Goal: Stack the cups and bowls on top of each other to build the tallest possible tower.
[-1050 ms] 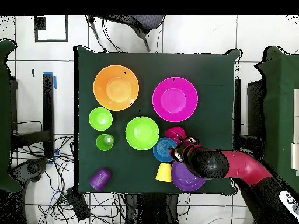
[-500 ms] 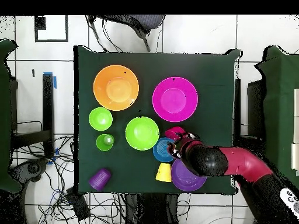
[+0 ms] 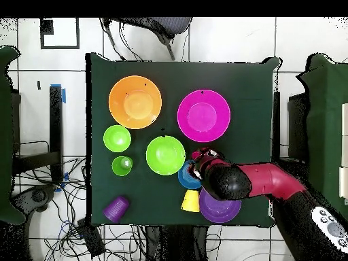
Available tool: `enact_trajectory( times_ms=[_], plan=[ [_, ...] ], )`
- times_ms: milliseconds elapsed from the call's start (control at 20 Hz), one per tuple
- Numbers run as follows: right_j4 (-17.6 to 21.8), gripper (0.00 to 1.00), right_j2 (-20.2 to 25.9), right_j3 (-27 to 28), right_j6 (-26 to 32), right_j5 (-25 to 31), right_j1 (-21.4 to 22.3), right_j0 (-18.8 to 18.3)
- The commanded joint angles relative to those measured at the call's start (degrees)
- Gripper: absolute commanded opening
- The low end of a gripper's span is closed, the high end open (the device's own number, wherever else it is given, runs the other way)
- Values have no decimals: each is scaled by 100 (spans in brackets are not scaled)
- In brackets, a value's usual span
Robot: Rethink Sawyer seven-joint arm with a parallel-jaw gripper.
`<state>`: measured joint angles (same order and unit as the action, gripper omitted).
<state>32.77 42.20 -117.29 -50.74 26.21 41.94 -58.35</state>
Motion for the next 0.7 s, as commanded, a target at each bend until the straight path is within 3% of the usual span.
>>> enact_trajectory(
  times_ms=[50, 400, 700],
  plan=[
    [800, 100, -314, 578, -434, -541, -260, 572],
    [1089, 100, -342, 634, -405, -827, -233, 581],
    [1649, 100, -535, 789, -349, -1229, 163, 747]
  ],
)
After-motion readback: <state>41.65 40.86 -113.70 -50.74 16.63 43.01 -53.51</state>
